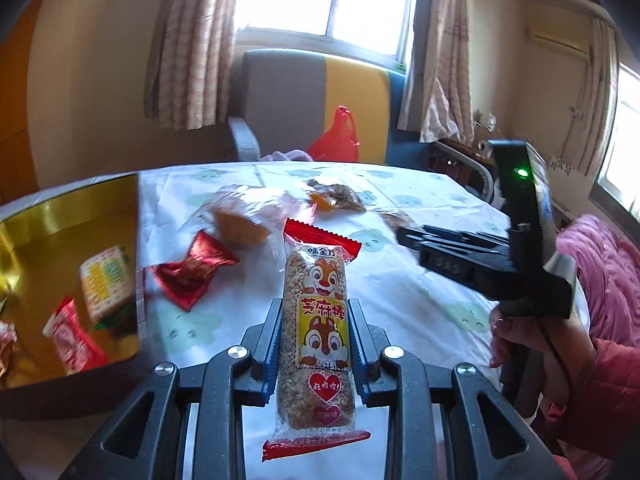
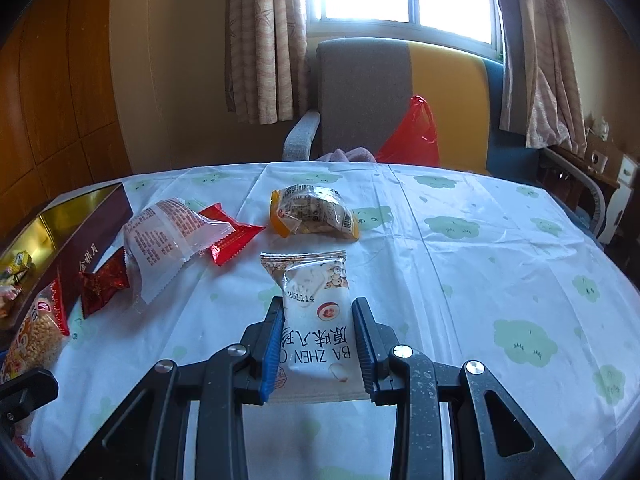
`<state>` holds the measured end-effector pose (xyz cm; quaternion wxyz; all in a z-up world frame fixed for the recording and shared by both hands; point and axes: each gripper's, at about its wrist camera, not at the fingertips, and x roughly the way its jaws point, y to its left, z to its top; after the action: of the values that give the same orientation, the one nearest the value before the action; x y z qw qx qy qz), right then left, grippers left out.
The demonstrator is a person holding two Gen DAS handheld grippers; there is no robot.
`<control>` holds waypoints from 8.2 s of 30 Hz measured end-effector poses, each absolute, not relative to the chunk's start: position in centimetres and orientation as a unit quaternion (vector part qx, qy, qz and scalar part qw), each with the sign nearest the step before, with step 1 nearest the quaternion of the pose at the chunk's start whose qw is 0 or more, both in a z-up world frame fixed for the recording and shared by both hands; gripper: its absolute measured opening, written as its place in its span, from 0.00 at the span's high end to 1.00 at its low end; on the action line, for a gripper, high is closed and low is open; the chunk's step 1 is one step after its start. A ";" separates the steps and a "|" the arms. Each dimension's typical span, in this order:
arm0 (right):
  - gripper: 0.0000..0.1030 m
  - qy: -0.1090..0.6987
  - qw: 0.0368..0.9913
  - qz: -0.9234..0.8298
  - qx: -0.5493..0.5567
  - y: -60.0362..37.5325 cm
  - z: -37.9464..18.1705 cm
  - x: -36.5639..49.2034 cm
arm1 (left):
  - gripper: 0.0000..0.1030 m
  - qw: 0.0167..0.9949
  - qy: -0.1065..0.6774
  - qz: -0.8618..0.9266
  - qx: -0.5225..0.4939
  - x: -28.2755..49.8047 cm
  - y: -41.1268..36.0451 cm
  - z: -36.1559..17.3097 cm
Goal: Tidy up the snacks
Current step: 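Carry the cereal bar and BA ZHEN bag into the gold tin and release, then withdraw both grippers from the tin toward the remaining snacks, then grasp the red candy pack with the left gripper while the right gripper grasps the nut bag, then carry the red candy pack into the tin while the right gripper holds the nut bag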
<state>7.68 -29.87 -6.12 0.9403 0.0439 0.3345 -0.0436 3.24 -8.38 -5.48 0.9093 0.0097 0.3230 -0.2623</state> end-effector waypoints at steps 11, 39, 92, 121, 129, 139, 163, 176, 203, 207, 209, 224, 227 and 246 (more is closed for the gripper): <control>0.67 0.336 0.932 -0.018 0.134 -27.5 -5.3 4.5 | 0.71 0.921 0.317 -0.221 -0.050 3.2 -2.7 -4.3; 0.67 0.345 0.924 0.104 0.131 -16.8 -2.2 4.6 | 0.71 0.917 0.374 -0.073 -0.121 8.5 12.0 -4.5; 0.65 0.417 0.882 0.216 0.023 -0.7 -1.8 15.7 | 0.63 0.926 0.359 -0.035 -0.111 3.0 14.3 -3.8; 0.40 0.390 0.907 0.105 0.121 -14.8 -2.8 9.4 | 0.63 0.922 0.364 -0.095 -0.085 1.9 9.4 -3.5; 0.36 0.431 0.893 0.060 0.118 -19.4 -6.1 9.7 | 0.63 0.918 0.374 -0.117 -0.067 1.6 6.9 -3.6; 0.30 0.437 0.889 0.091 0.101 -16.2 -5.1 16.2 | 0.63 0.919 0.374 -0.111 -0.059 1.4 6.4 -3.0; 0.28 0.360 0.910 -0.004 0.205 -29.5 -6.8 5.8 | 0.63 0.905 0.381 -0.189 0.000 2.1 -1.7 -2.8; 0.27 0.359 0.905 -0.042 0.225 -33.2 -7.5 4.6 | 0.47 0.873 0.409 -0.223 0.144 9.7 -16.0 -7.8; 0.05 0.428 0.898 -0.048 0.096 -31.3 -7.0 26.9 | 0.60 0.884 0.383 -0.259 0.073 11.5 -13.8 -10.9; 0.08 0.451 0.888 -0.051 0.080 -31.3 -9.6 28.1 | 0.60 0.882 0.384 -0.265 0.062 11.7 -13.5 -11.0; 0.10 0.438 0.895 -0.050 0.069 -31.0 -9.8 27.6 | 0.60 0.882 0.384 -0.266 0.061 11.7 -13.5 -11.0; 0.29 0.424 0.897 -0.064 0.106 -32.0 -8.8 20.0 | 0.59 0.884 0.381 -0.263 0.067 11.5 -13.7 -11.1; 0.29 0.420 0.898 -0.068 0.113 -31.7 -8.6 17.8 | 0.59 0.884 0.381 -0.263 0.067 11.5 -13.7 -11.1; 0.28 0.374 0.913 -0.116 0.110 -29.5 -8.1 9.8 | 0.64 0.890 0.363 -0.263 0.080 10.5 -13.7 -10.3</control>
<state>9.78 -29.49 -8.08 0.9134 0.1102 0.3744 -0.1155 10.52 -13.69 -10.29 0.8903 0.0800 0.3632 -0.2628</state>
